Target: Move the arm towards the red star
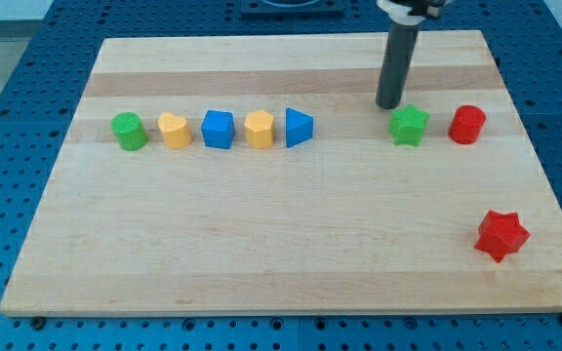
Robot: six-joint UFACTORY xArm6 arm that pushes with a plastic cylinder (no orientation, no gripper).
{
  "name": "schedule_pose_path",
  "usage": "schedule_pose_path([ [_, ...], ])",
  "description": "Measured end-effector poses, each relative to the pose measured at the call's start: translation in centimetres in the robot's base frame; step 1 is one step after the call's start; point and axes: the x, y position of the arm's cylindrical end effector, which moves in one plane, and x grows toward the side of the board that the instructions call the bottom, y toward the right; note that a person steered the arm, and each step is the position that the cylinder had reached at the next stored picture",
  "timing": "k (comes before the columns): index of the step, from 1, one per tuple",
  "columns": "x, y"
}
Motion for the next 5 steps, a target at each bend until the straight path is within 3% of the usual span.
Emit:
schedule_pose_path([
  [3, 7.2, -3.9],
  [5, 17.0, -3.3],
])
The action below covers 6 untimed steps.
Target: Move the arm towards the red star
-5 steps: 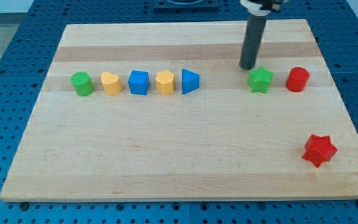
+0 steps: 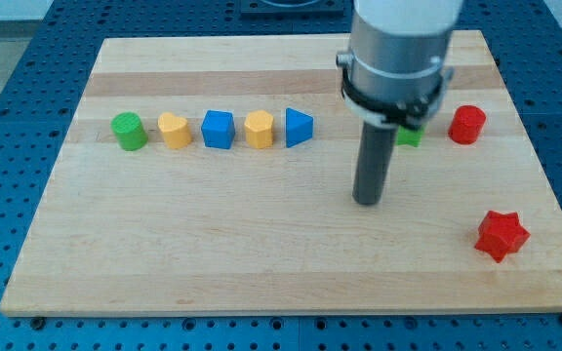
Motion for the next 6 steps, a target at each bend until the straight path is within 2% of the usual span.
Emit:
schedule_pose_path([
  [1, 4.4, 1.6],
  [3, 9.4, 8.7],
  [4, 10.2, 13.0],
  [6, 8.6, 15.9],
])
